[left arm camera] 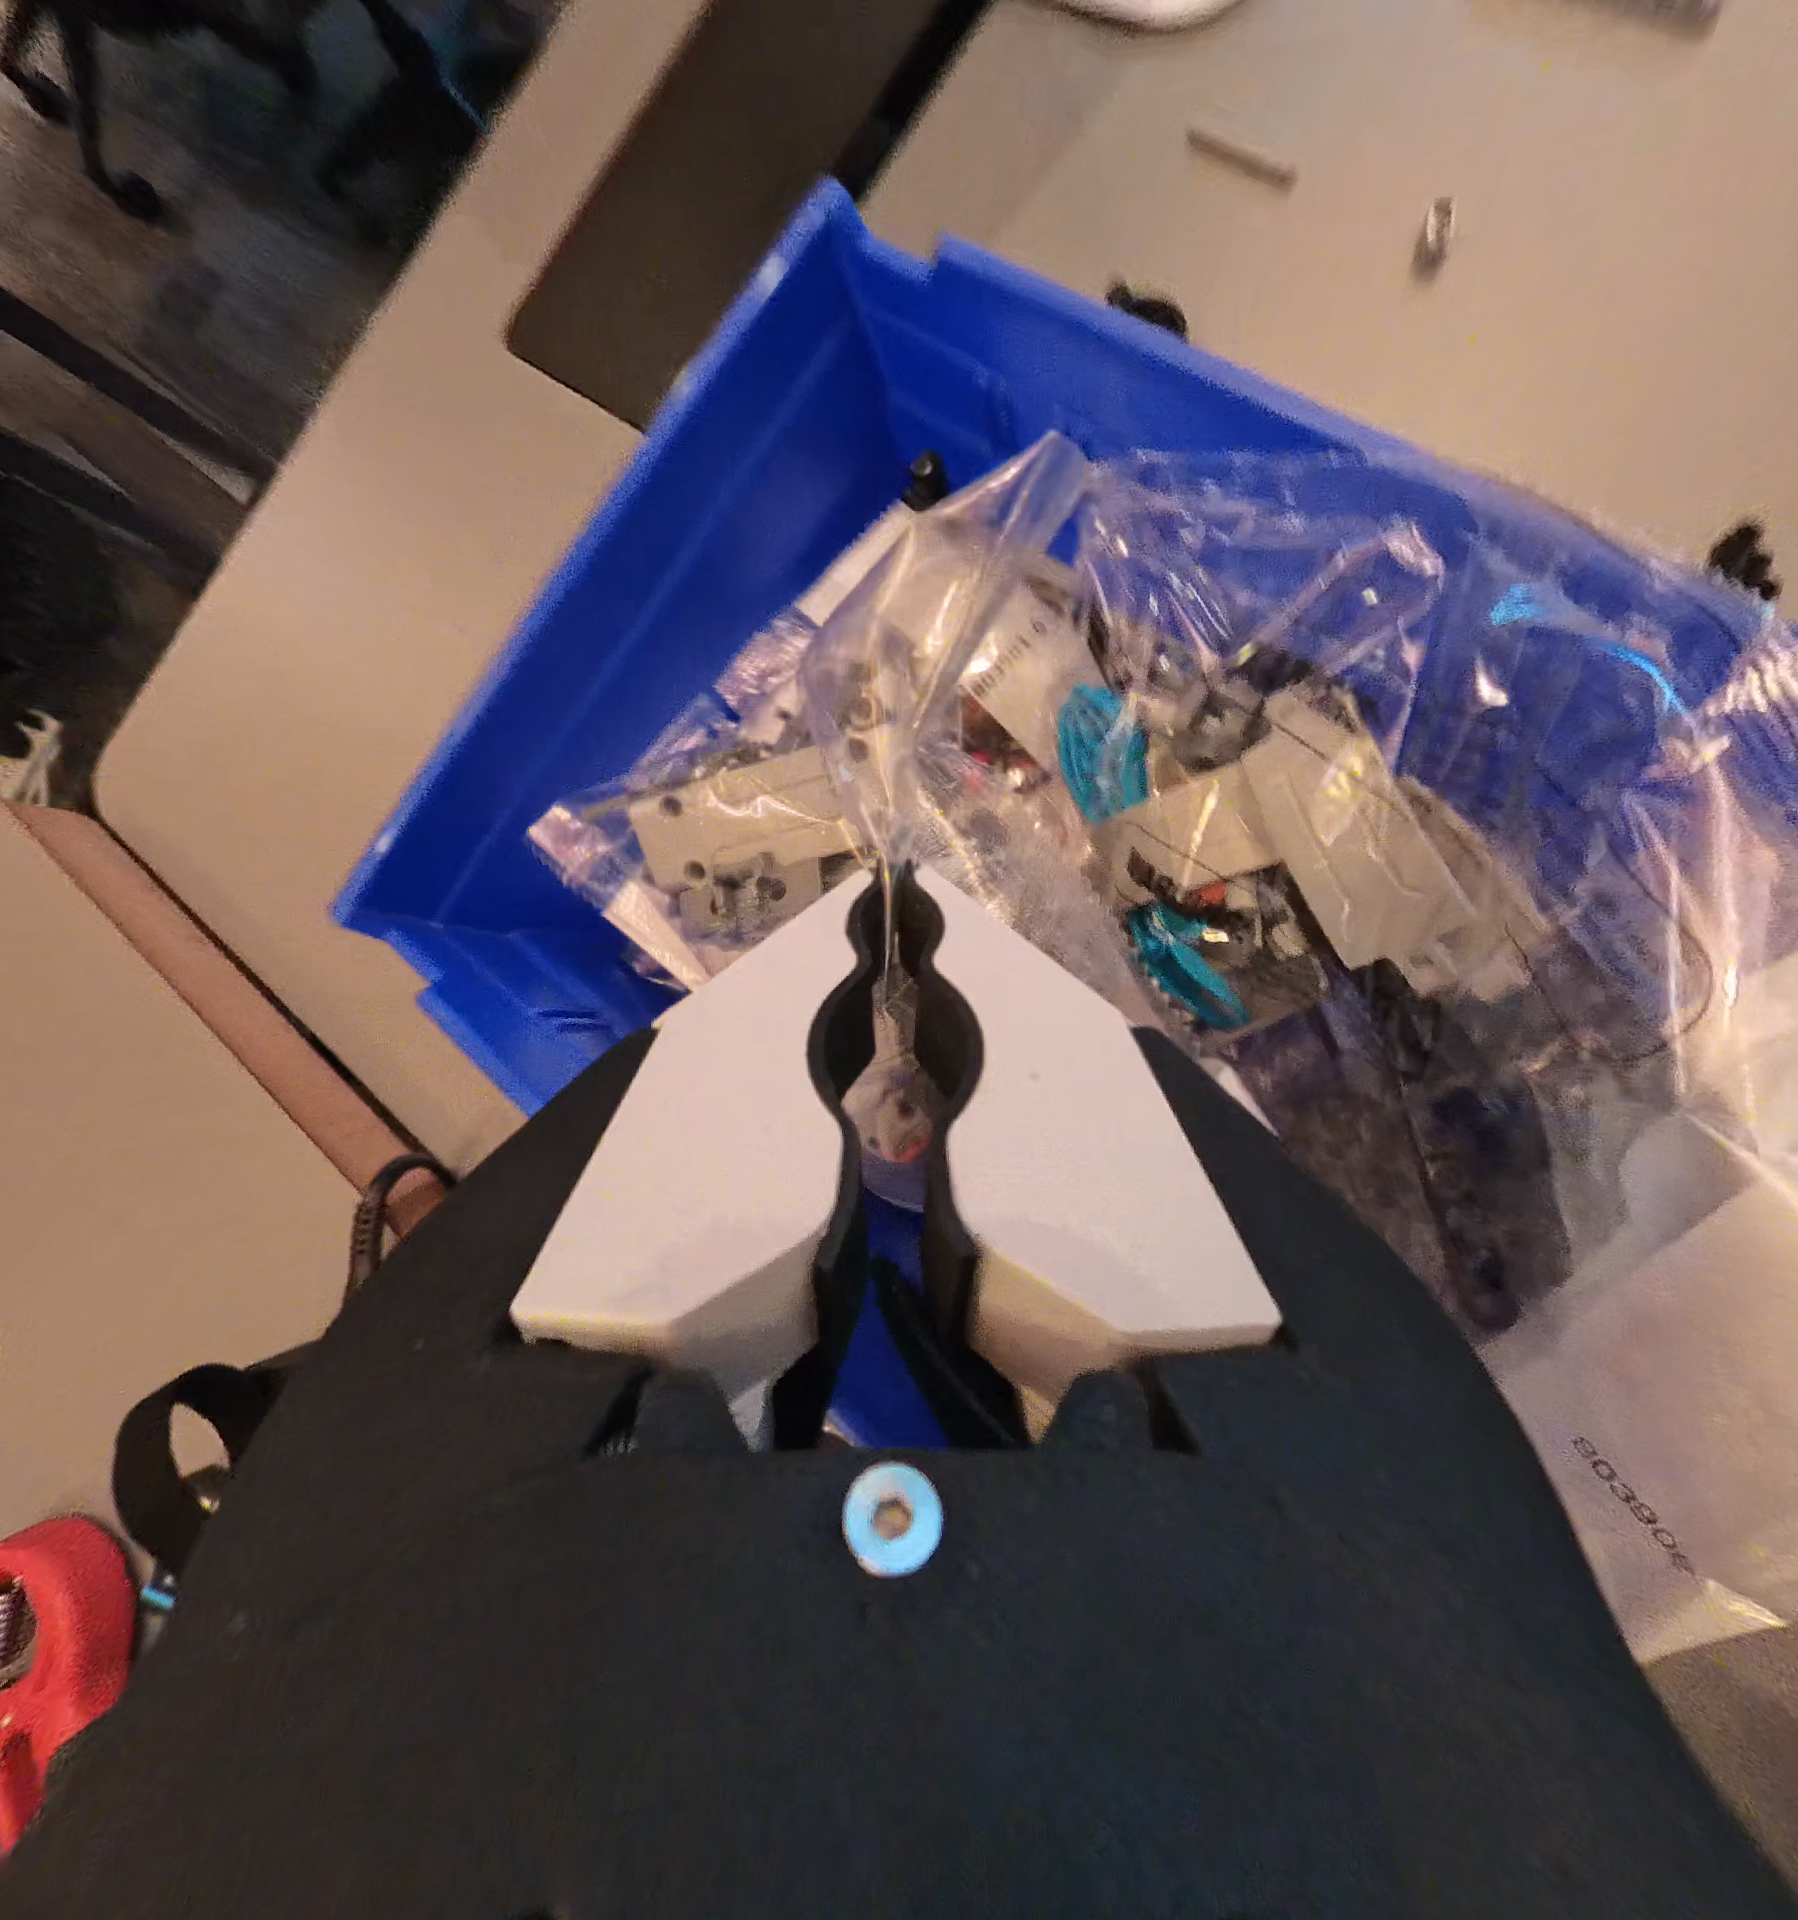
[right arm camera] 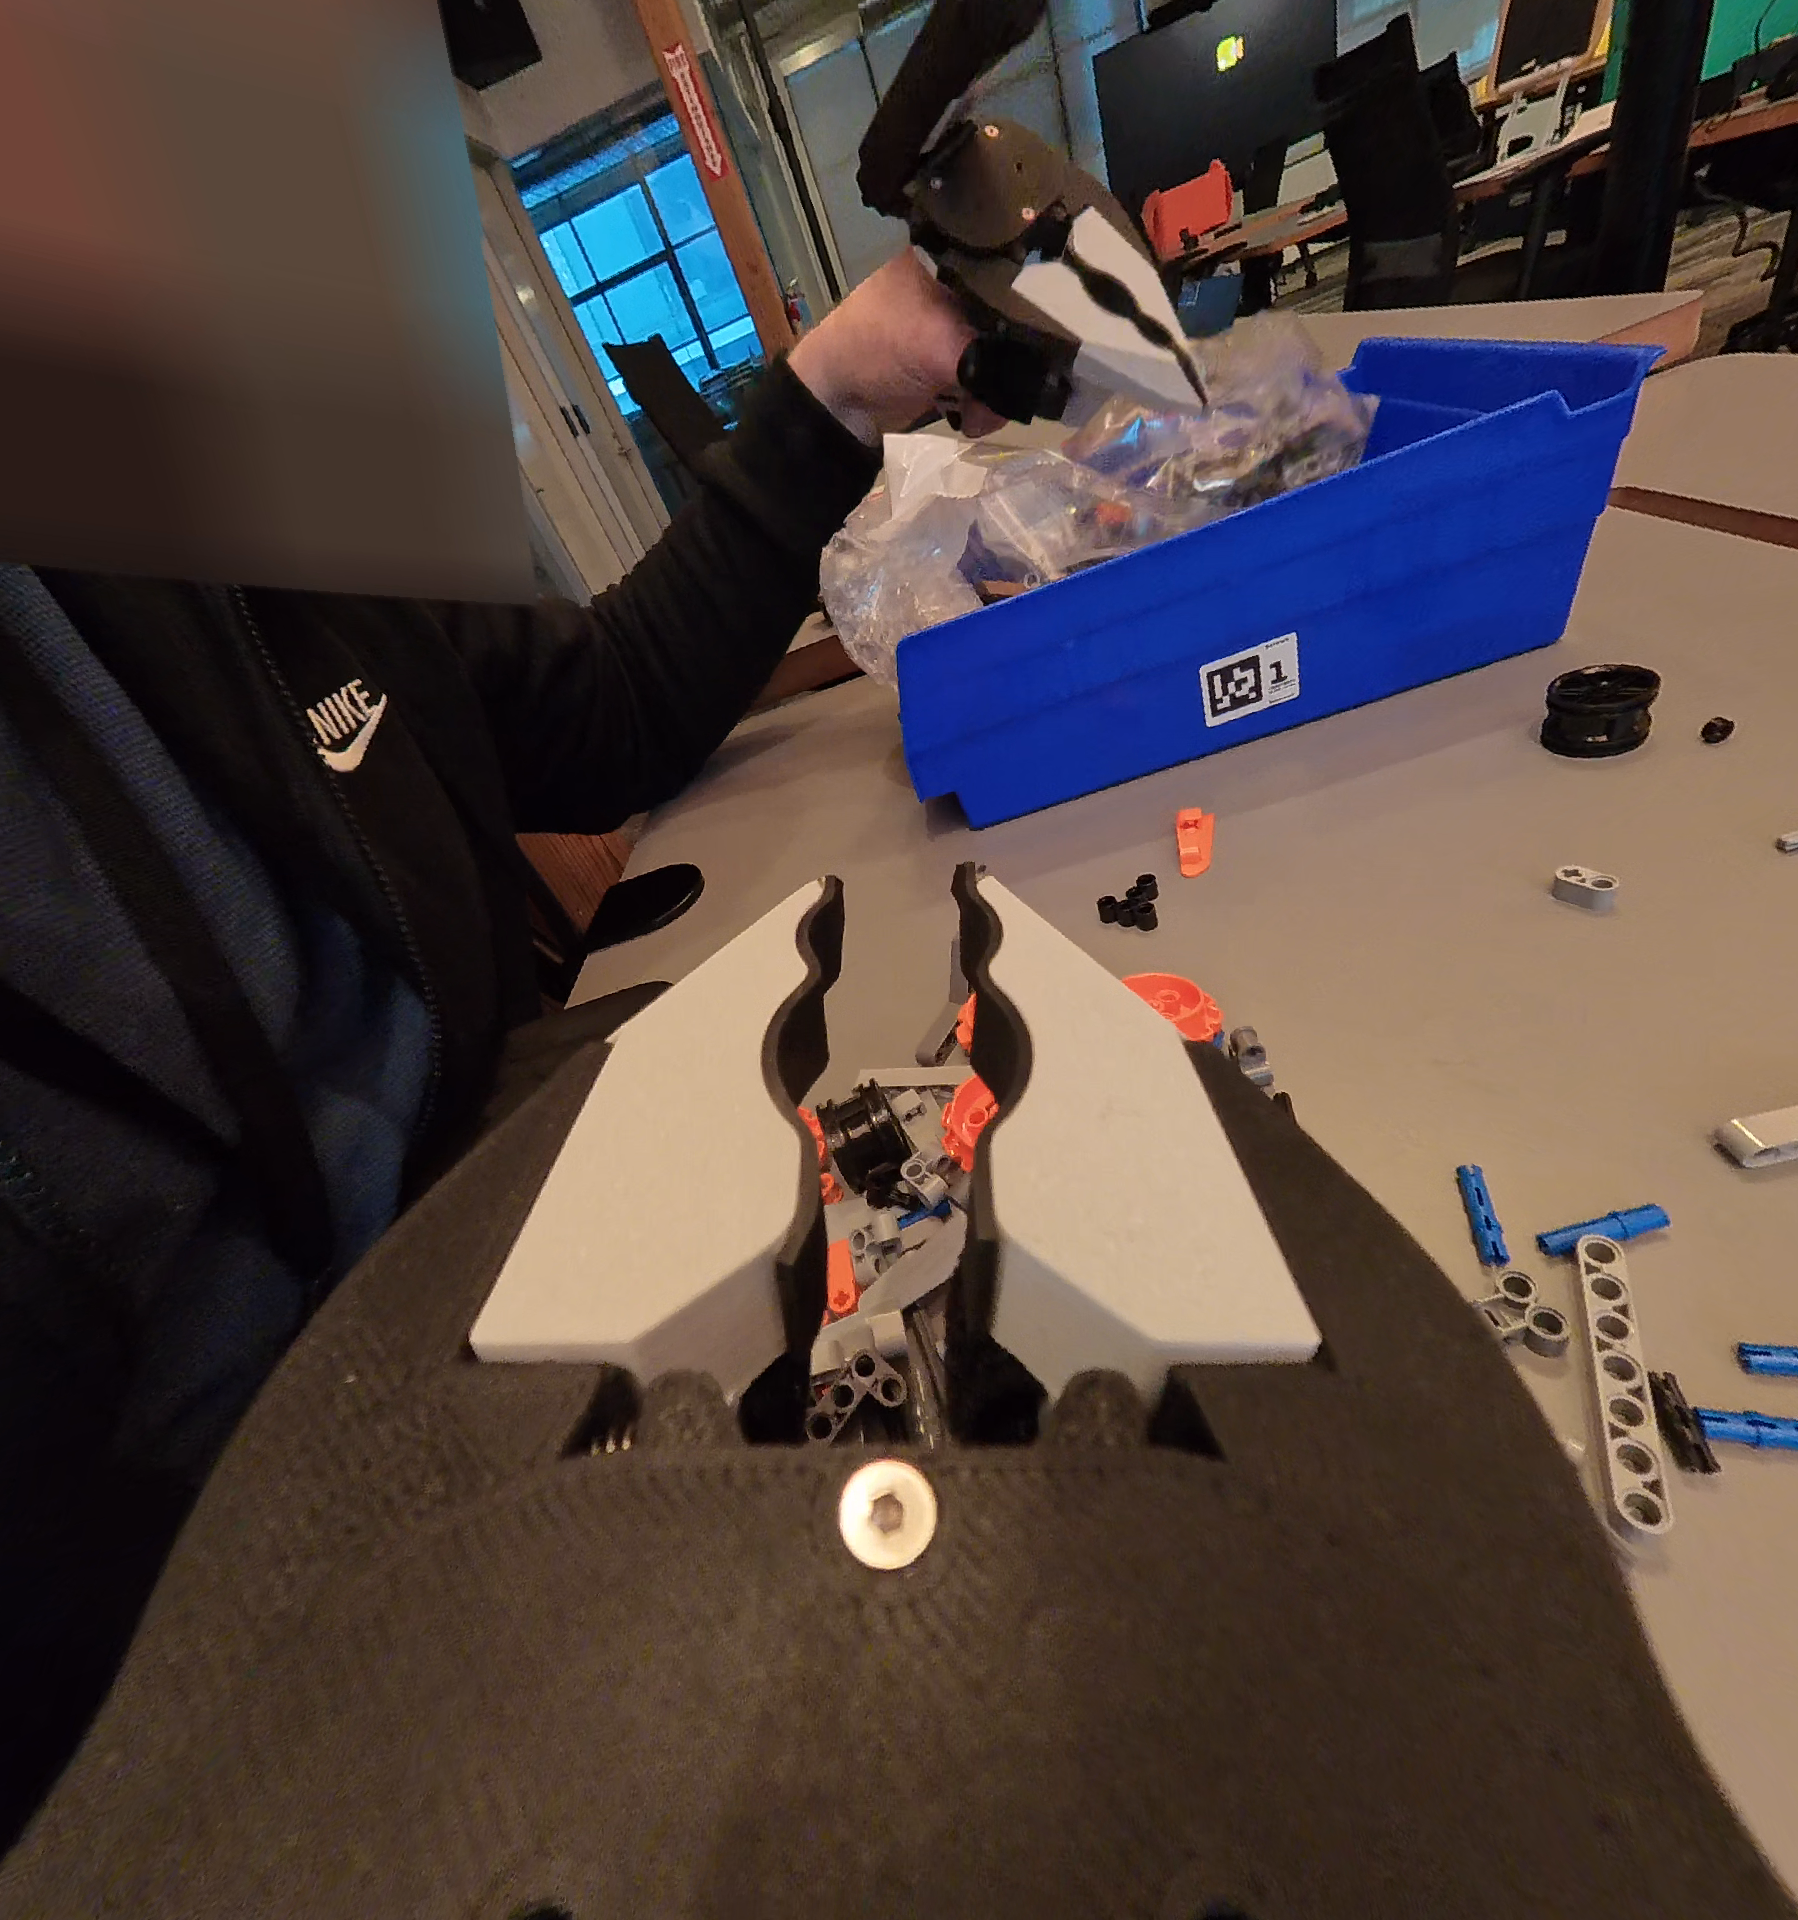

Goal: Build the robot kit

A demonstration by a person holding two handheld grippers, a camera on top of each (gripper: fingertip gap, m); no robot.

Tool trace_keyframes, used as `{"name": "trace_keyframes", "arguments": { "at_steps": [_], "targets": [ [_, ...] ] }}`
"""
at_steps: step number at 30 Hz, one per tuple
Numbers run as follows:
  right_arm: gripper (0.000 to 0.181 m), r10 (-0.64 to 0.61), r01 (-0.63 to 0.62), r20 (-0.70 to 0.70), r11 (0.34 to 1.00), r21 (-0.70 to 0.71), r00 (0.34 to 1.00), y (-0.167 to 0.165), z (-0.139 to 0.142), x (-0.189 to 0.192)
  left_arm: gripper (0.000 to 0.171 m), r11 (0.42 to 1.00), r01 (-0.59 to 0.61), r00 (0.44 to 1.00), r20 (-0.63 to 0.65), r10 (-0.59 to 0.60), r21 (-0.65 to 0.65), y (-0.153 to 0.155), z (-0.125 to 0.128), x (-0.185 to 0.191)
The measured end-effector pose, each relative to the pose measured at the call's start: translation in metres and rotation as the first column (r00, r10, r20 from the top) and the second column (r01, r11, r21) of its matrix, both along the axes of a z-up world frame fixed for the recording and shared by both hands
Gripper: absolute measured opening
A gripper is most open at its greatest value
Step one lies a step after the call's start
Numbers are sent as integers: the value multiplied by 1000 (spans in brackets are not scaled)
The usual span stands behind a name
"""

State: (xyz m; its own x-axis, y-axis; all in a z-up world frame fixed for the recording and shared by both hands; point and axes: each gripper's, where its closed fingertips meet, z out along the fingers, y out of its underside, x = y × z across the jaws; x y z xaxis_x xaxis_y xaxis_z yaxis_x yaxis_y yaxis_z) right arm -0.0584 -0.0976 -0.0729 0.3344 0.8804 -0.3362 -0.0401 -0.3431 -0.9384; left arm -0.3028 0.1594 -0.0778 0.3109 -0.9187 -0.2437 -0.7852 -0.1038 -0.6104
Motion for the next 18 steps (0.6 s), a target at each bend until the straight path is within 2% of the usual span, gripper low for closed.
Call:
{"name": "trace_keyframes", "arguments": {
  "at_steps": [4, 6, 9, 12, 18],
  "targets": [
    [21, 2, -2, -10, 1000, 7, 1000, -1, 3, 0, 0, 999, -2, 963, 268, 12, -38, 10, 37, -2],
    [21, 5, -5, -12, 1000, 7, 1000, -1, 4, -1, 0, 996, 54, 913, 407, -21, -71, 5, 58, -1],
    [21, 9, -9, -13, 1000, 6, 1000, -2, 4, -2, 0, 988, 121, 810, 586, -42, -97, 0, 88, -3],
    [21, 12, -12, -14, 1000, 11, 1000, -3, 5, -3, 0, 977, 181, 723, 688, -55, -112, -6, 109, -5],
    [21, 16, -15, -20, 1000, 19, 1000, -4, 8, -4, 0, 961, 264, 599, 795, -96, -83, -23, 140, -5]
  ]
}}
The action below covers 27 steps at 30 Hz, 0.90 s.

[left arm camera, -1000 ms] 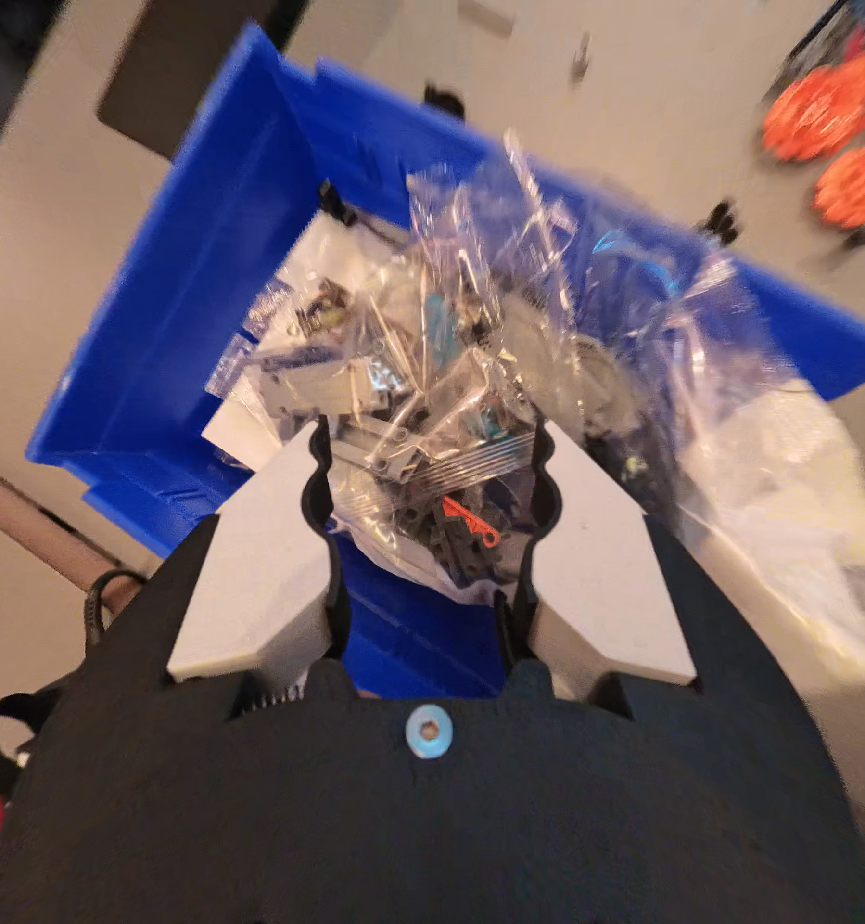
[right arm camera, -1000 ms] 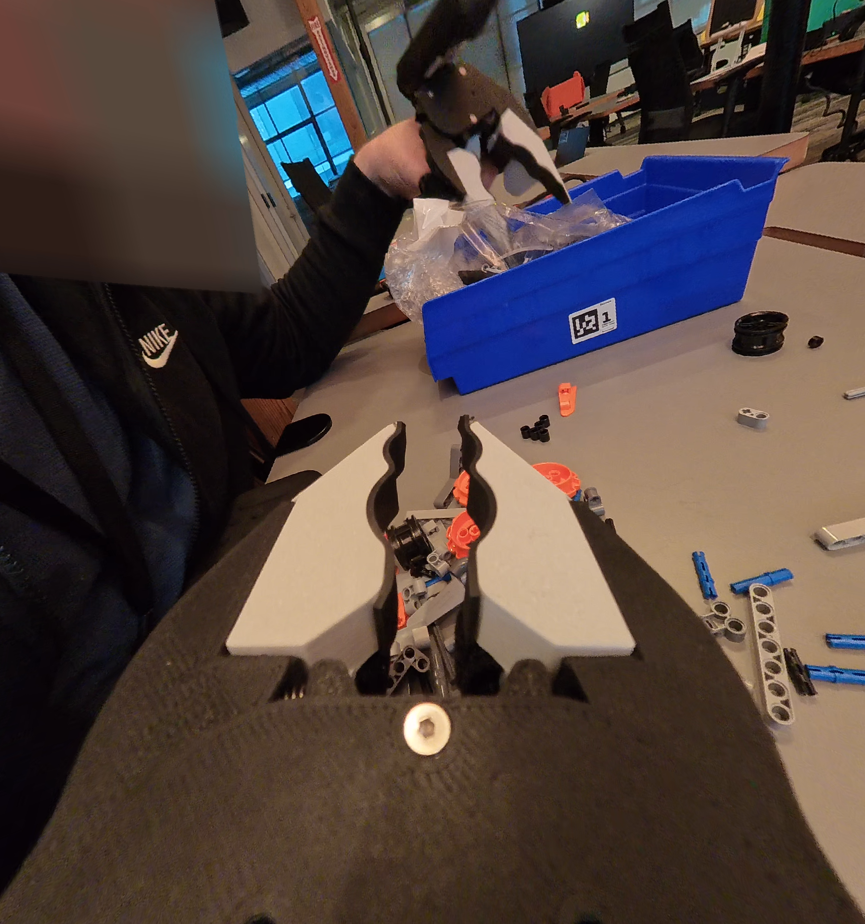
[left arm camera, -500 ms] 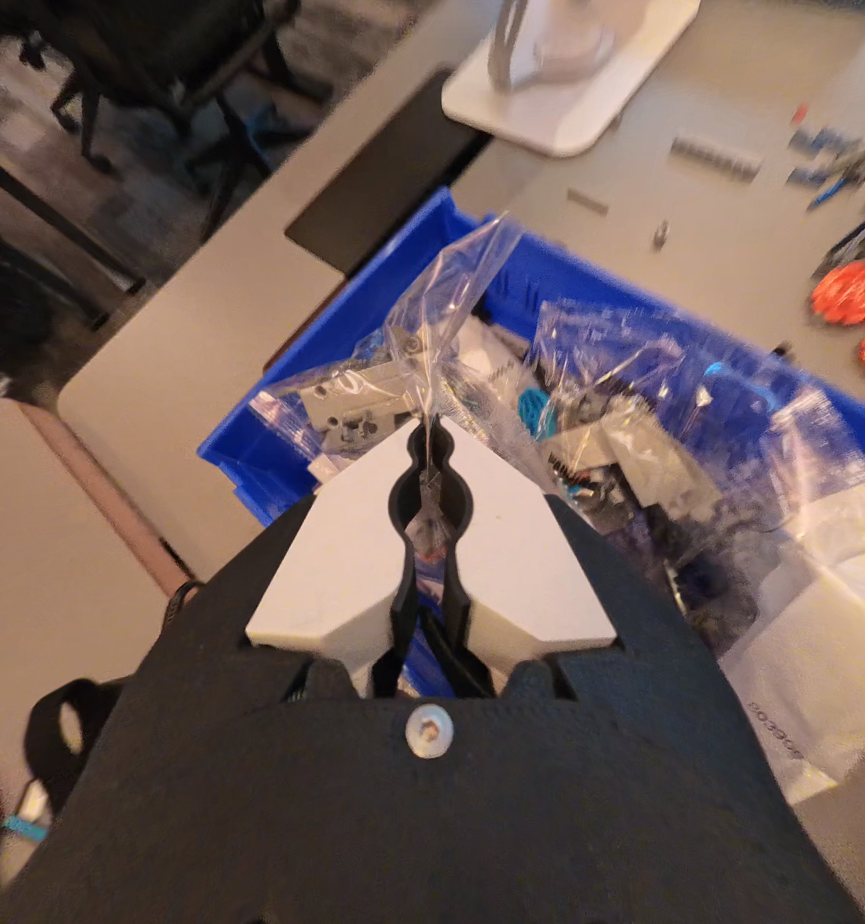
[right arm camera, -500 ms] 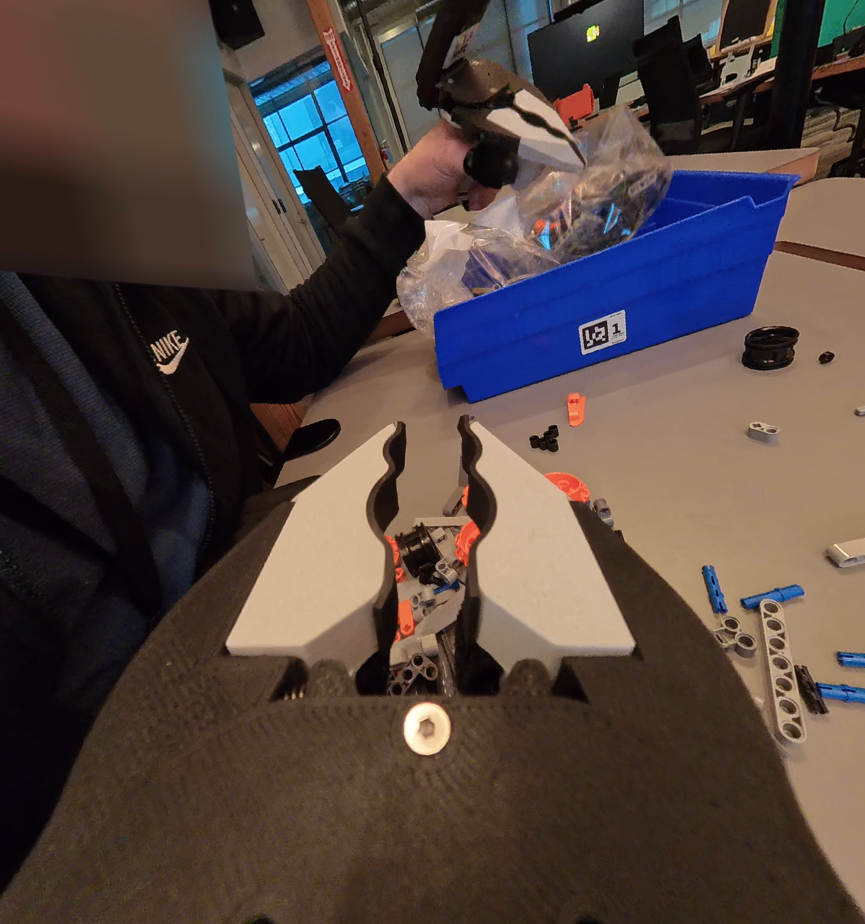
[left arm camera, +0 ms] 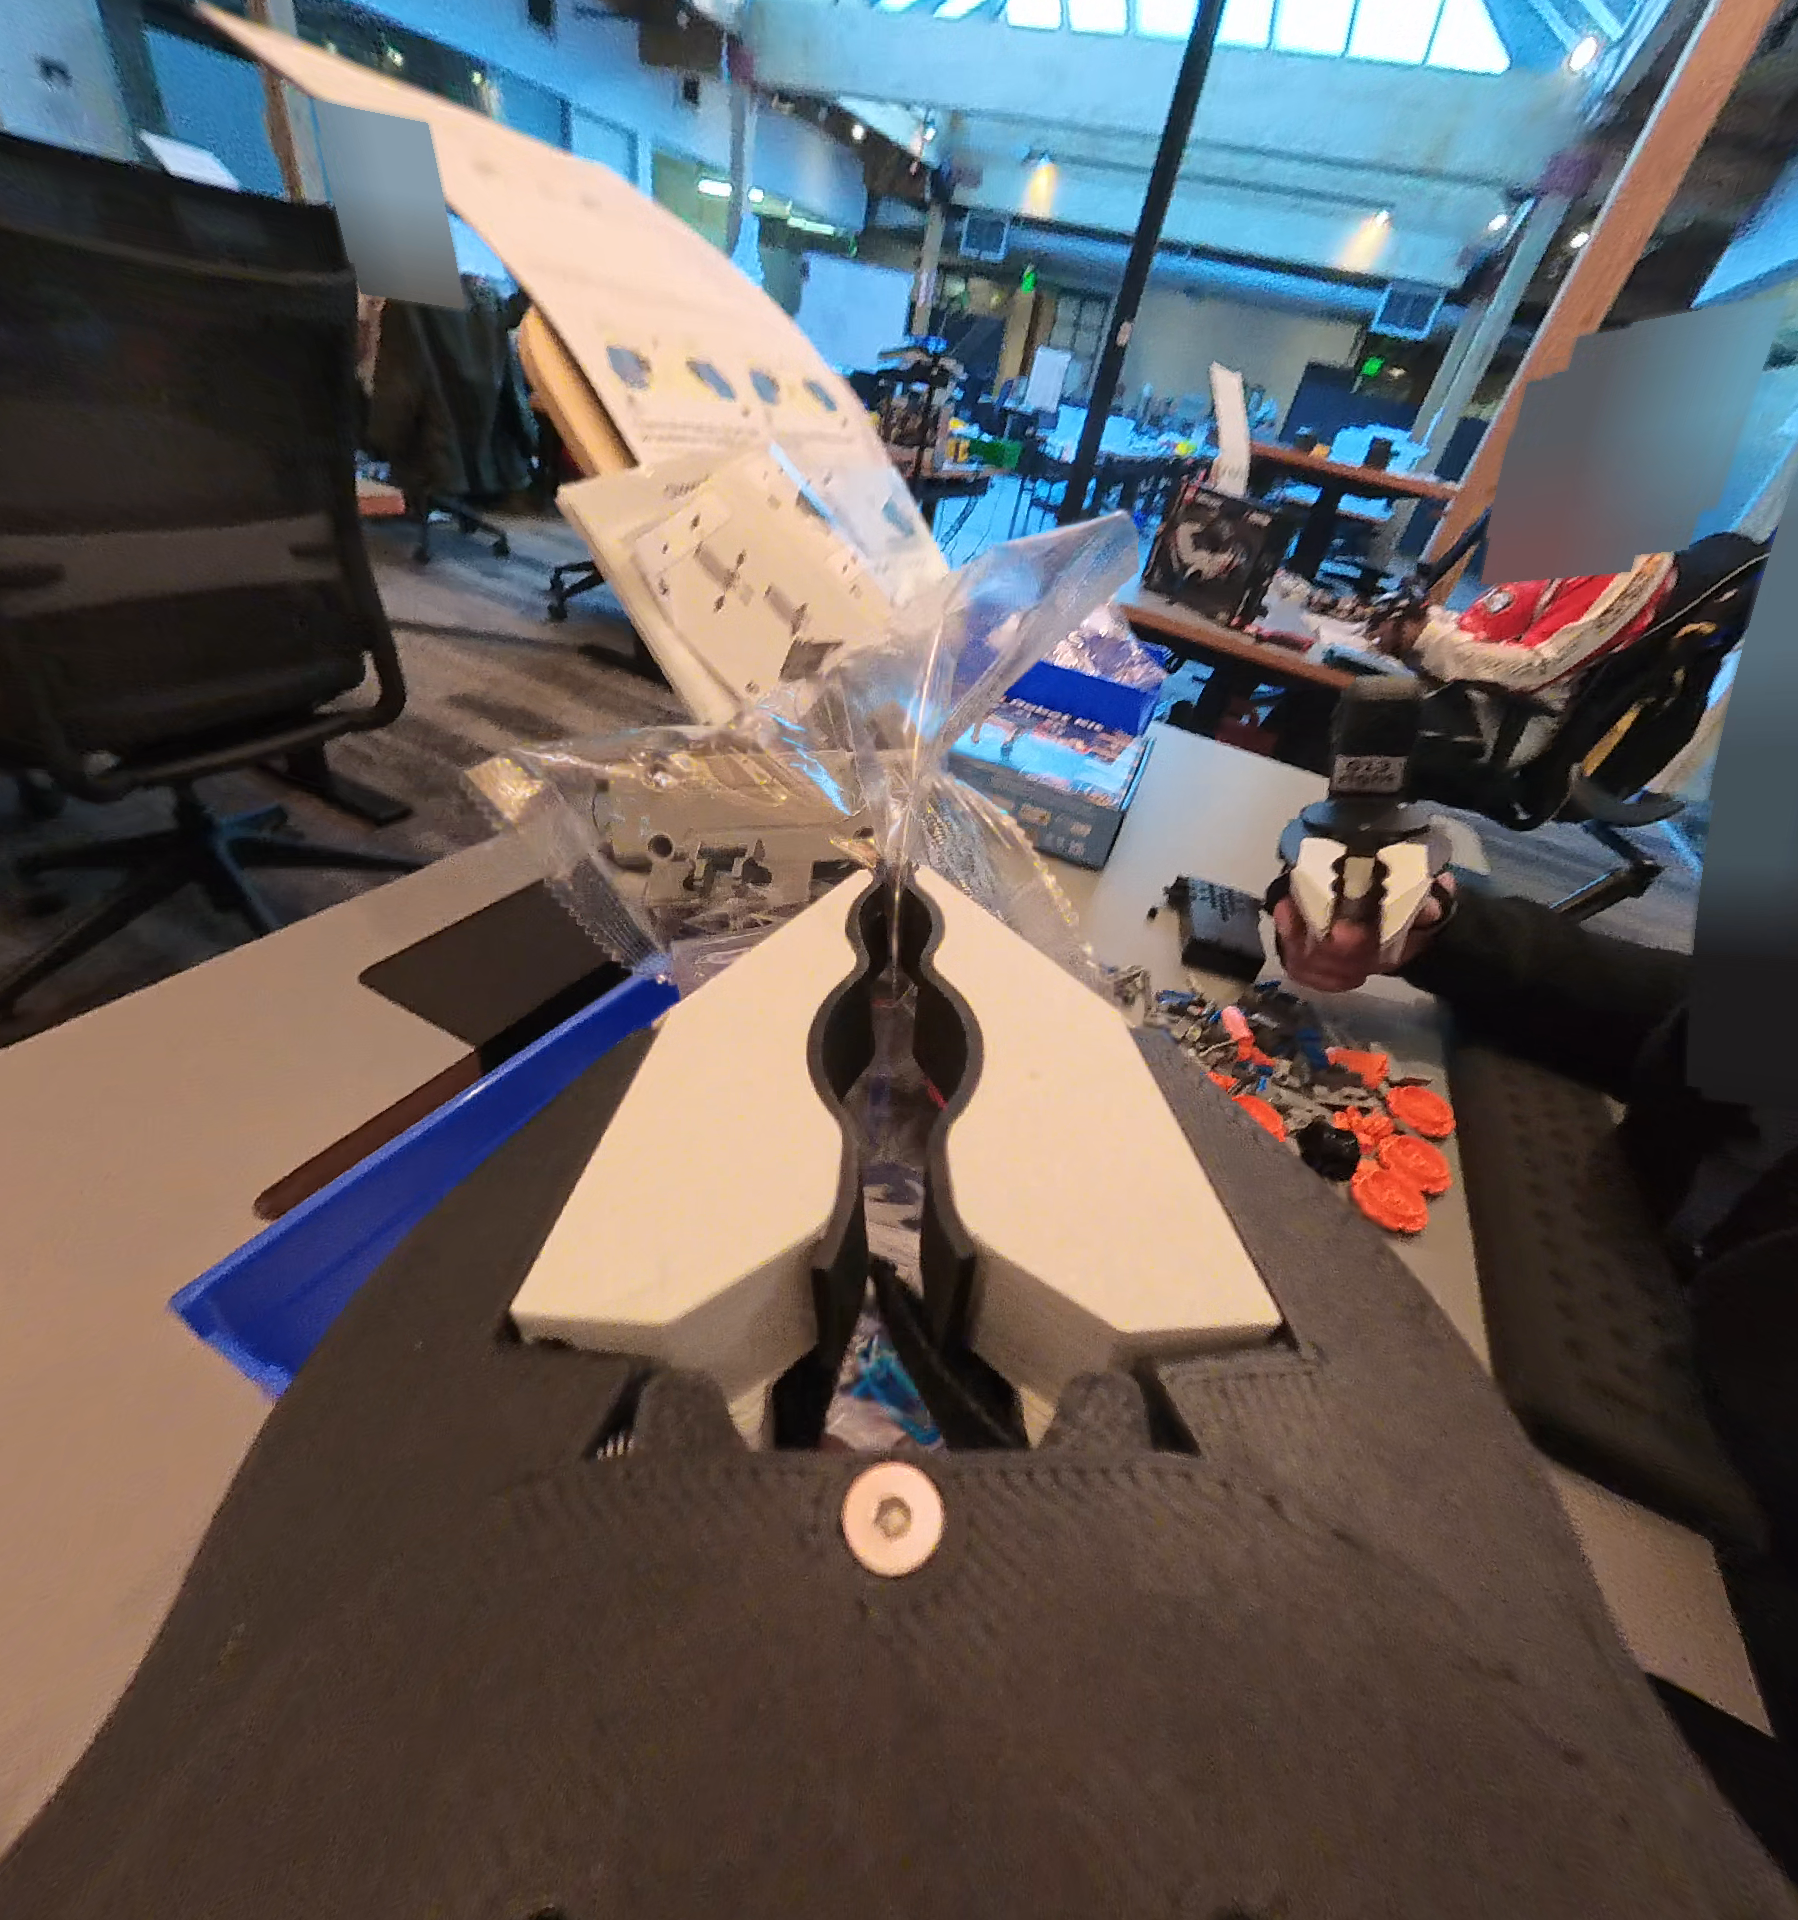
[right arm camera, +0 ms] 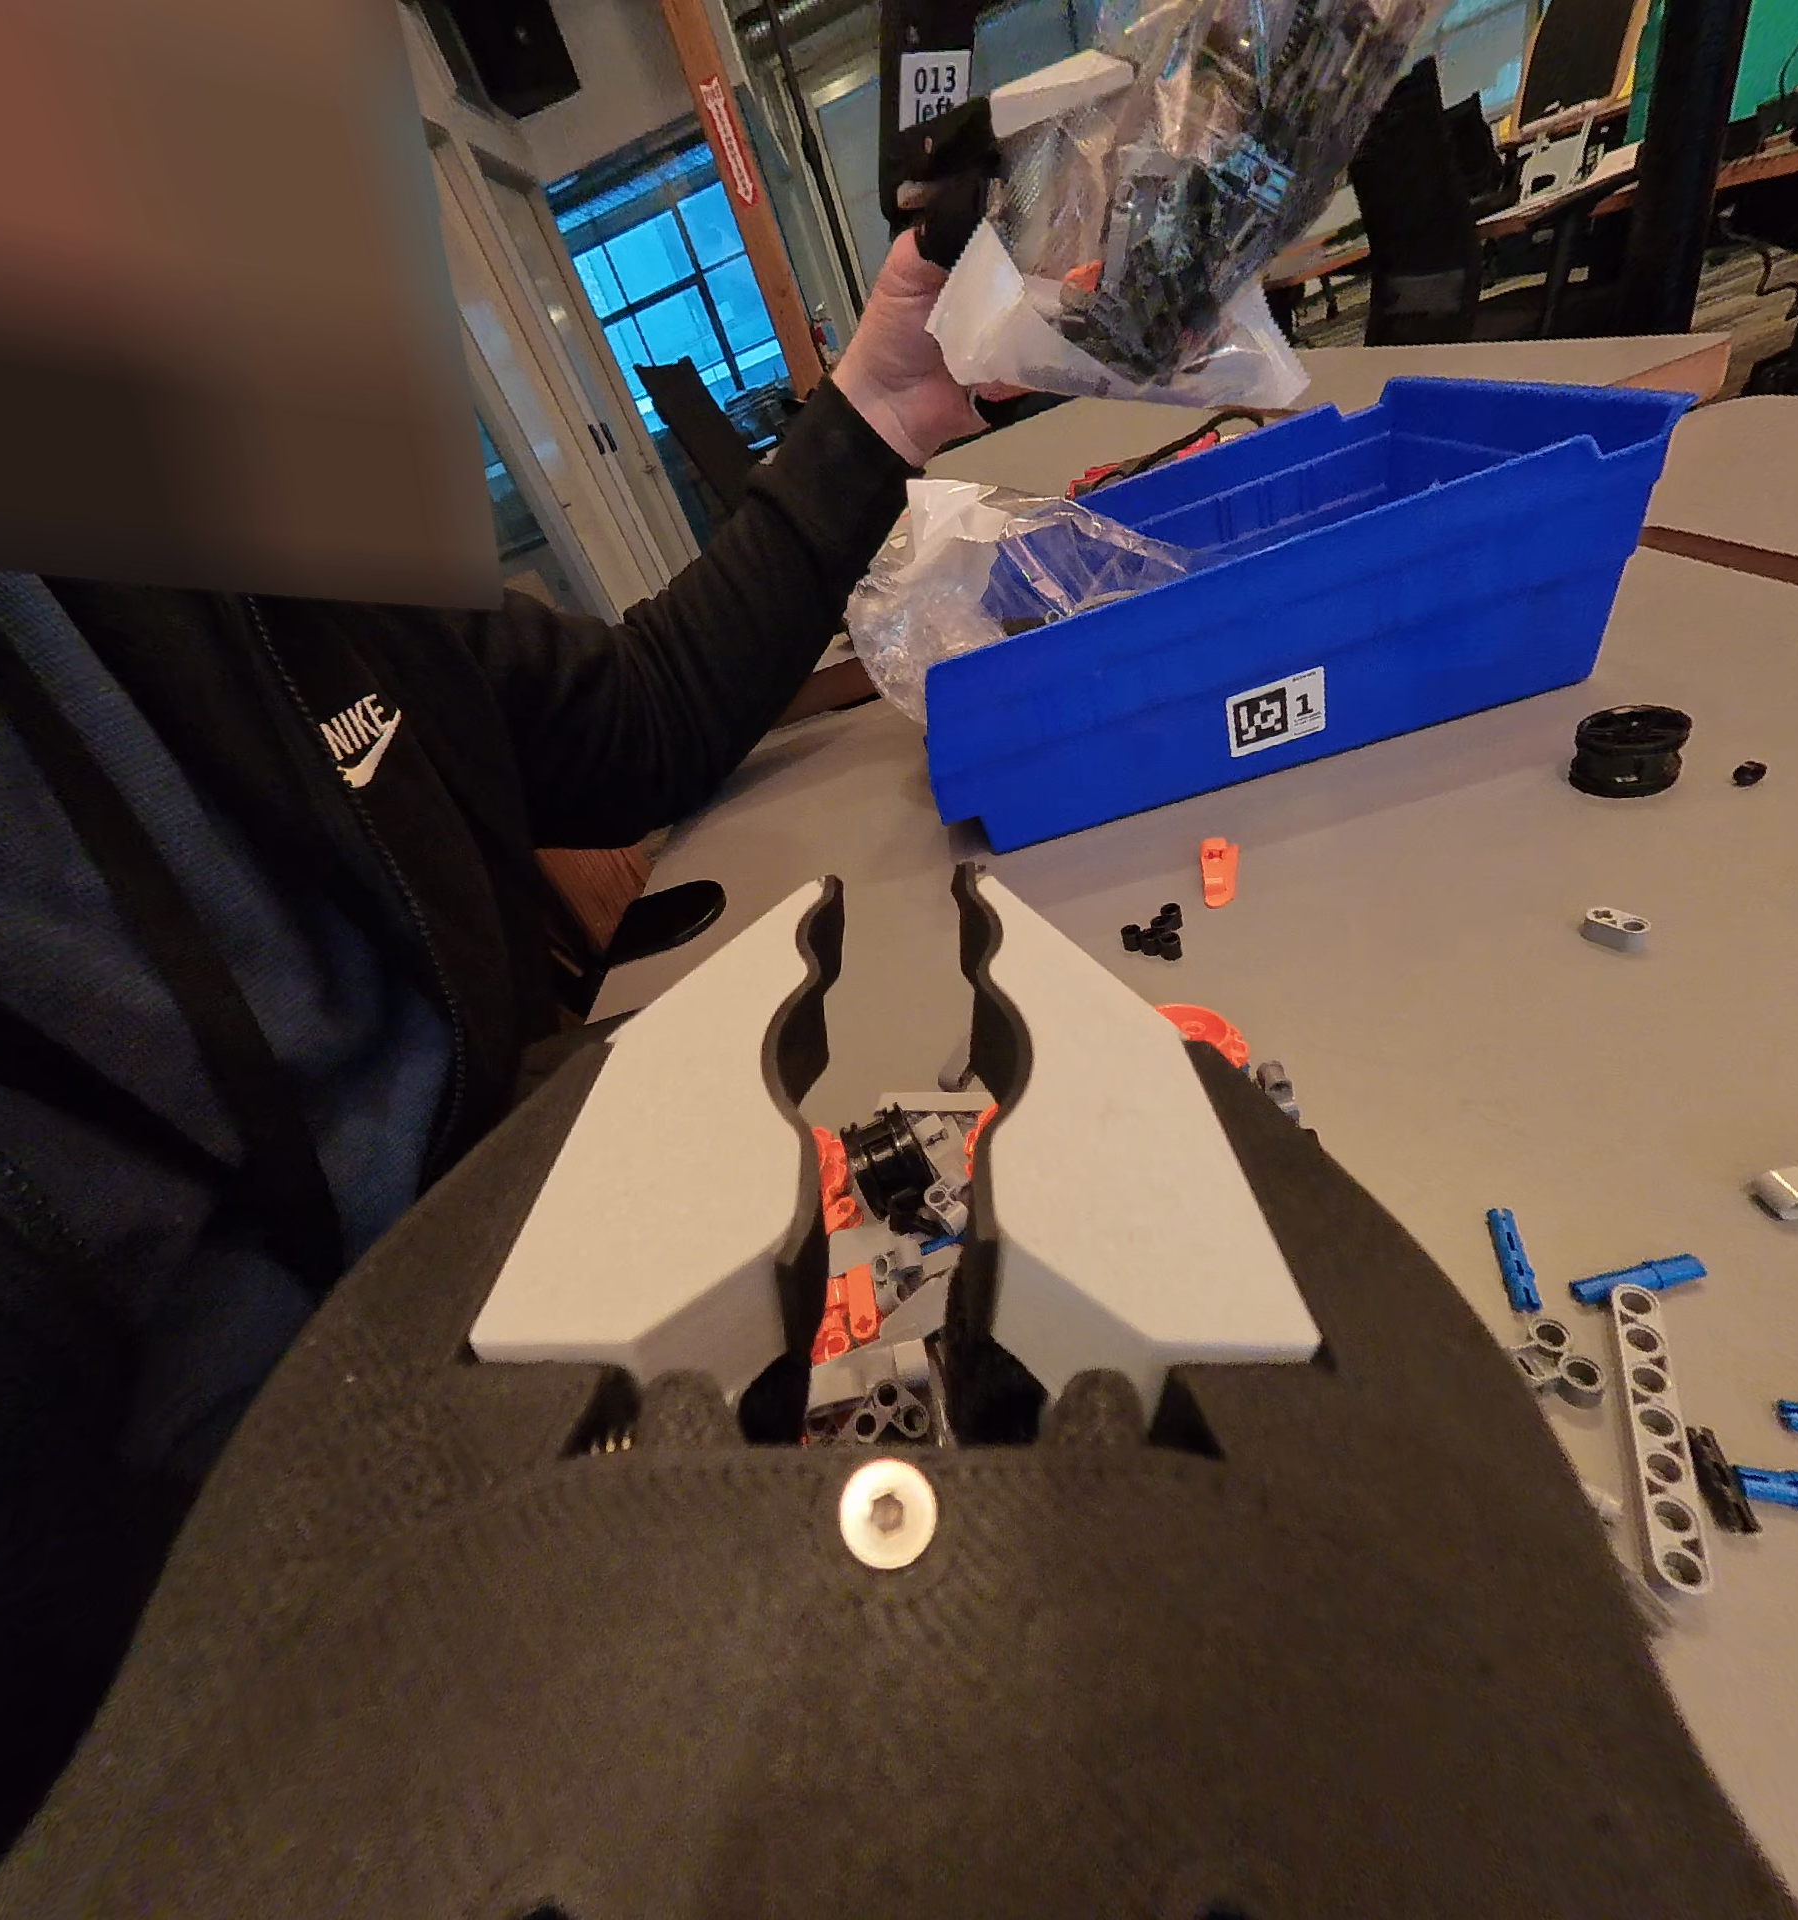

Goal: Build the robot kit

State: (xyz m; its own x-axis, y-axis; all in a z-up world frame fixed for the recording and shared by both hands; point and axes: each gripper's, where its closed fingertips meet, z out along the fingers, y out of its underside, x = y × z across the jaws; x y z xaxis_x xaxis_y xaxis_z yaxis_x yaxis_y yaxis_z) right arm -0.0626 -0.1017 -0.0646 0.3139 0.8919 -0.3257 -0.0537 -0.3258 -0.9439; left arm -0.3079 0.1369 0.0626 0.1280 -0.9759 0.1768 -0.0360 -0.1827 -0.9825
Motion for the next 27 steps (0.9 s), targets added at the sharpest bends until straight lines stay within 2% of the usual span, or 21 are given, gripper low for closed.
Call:
{"name": "trace_keyframes", "arguments": {
  "at_steps": [7, 12, 17, 20, 23, 27],
  "targets": [
    [23, -32, 32, -12, 999, 6, 999, 4, 5, 0, 0, 997, 56, 998, 35, -58, 54, -31, 24, 17],
    [37, -114, 114, 4, 994, 5, 994, 17, 5, -2, 0, 990, 108, 993, 42, -112, 85, -60, 35, 41],
    [54, -188, 188, 4, 982, -6, 982, 31, 15, -23, 0, 956, 115, 992, -75, -99, 271, -108, 39, 85],
    [71, -210, 210, 1, 978, 21, 978, 36, 25, -42, 0, 915, 139, 982, -170, -79, 379, -146, 30, 121],
    [85, -207, 208, -52, 978, 24, 977, 38, 36, -57, 0, 884, 172, 968, -241, -70, 434, -180, 8, 159],
    [75, -166, 167, -52, 986, 18, 985, 33, 25, -64, 0, 832, 252, 942, -323, -93, 493, -218, -29, 203]
  ]
}}
